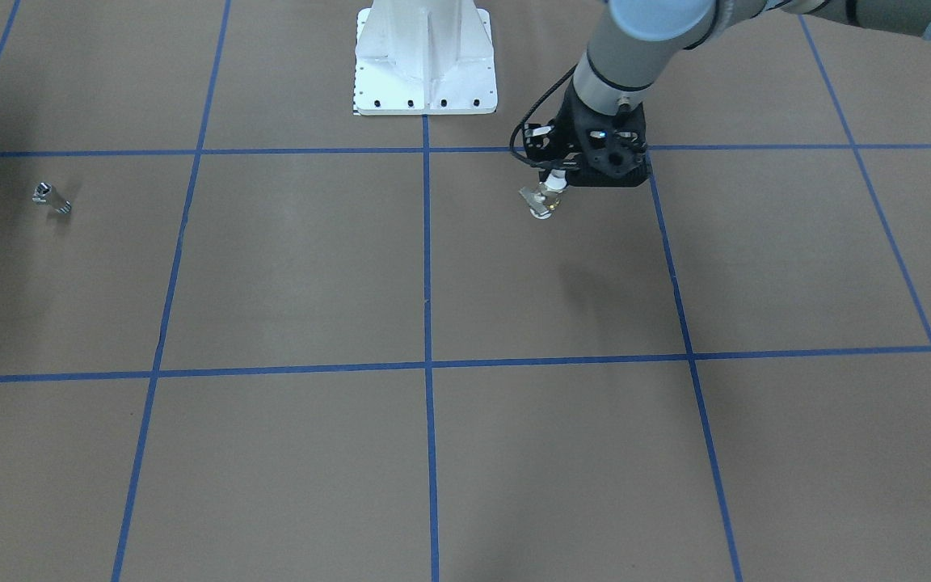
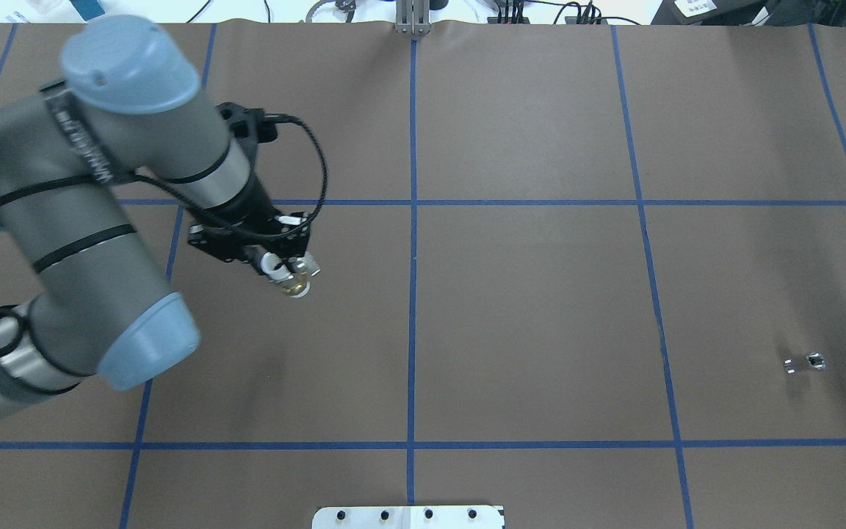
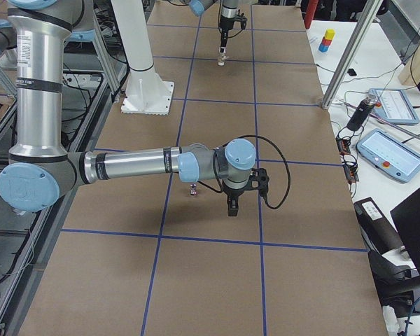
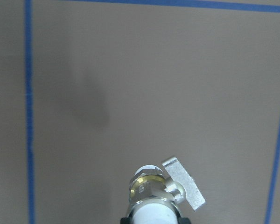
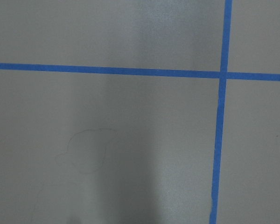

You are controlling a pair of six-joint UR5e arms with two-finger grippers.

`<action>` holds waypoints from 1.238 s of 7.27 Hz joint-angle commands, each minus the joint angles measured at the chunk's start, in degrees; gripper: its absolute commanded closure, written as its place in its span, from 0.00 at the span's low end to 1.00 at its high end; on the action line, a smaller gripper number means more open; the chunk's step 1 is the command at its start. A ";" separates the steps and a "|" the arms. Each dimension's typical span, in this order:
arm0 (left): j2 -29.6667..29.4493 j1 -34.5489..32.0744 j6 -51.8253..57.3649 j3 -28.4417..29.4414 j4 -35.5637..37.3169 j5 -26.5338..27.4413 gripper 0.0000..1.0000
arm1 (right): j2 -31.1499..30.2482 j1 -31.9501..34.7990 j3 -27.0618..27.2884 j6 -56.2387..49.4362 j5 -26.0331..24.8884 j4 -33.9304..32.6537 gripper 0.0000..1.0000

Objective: Assemble PPR valve and pipe with both arms
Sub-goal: 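Lift the valve with the left gripper and carry it to table center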

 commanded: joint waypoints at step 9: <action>-22.82 2.51 -5.18 37.27 -13.05 4.45 1.00 | 0.00 0.00 0.18 0.26 0.16 0.00 0.00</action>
